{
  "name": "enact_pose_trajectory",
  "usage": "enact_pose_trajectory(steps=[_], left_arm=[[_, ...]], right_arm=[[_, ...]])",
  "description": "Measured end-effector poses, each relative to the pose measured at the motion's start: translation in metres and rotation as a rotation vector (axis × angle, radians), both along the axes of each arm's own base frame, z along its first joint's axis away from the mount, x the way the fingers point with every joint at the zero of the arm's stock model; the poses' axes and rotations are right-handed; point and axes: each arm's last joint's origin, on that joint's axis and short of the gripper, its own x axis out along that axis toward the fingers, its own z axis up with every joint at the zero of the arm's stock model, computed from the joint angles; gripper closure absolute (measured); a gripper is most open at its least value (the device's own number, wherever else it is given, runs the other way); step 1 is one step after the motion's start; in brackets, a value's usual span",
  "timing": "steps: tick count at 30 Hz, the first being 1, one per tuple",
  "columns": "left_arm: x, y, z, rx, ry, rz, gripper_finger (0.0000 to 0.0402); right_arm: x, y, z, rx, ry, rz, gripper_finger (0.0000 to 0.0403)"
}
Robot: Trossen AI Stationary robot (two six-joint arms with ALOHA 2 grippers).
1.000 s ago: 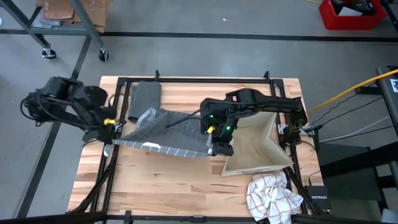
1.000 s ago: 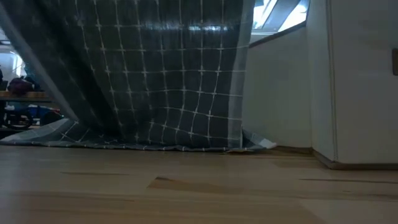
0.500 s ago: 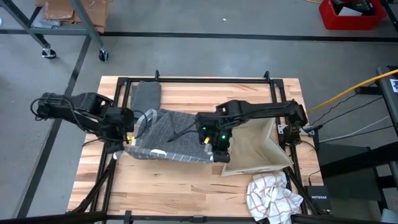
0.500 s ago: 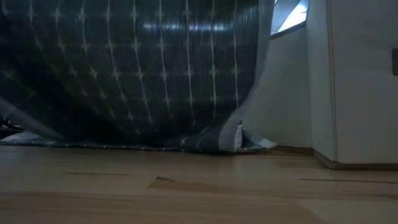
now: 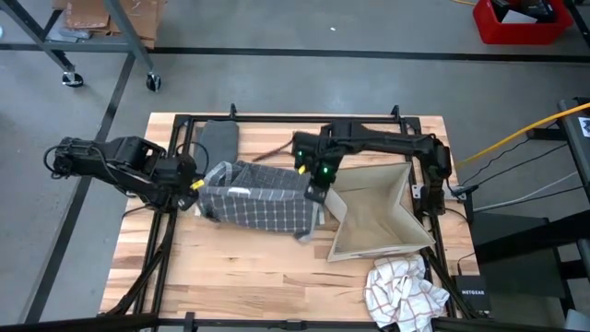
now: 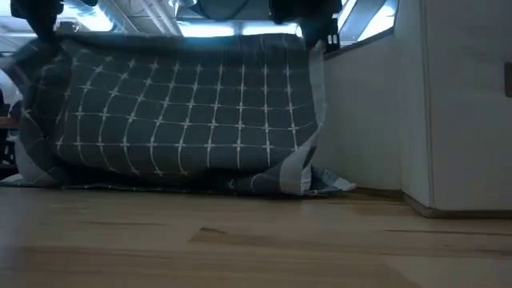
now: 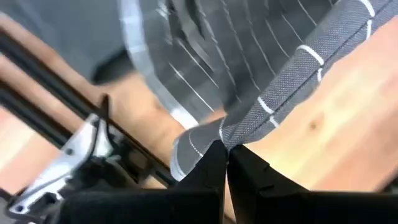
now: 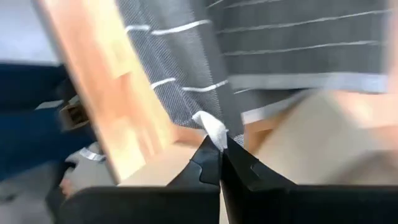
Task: Fold towel
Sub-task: Fold the gray patterned towel
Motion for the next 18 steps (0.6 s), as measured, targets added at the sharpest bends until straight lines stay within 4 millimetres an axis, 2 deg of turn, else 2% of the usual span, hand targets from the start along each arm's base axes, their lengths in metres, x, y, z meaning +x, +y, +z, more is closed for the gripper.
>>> enact_pose_trajectory(steps=[4,8,18], left_arm=[[0.003,0.003,0.000,0.112,-0.024,0.094,0.0401],[0.009,0.005,-0.001,0.195,-0.023,0.126,0.0401],[0.032,0.008,-0.010,0.354,0.043,0.175,0.0401]], right_arm=[[-0.003,-0.021,-0.001,-0.080,0.021,-0.070,0.0402],[-0.005,-0.033,-0.001,-0.111,0.026,-0.104,0.0402],[0.000,-0.042,-0.012,-0.202,0.067,-0.119,0.0402]])
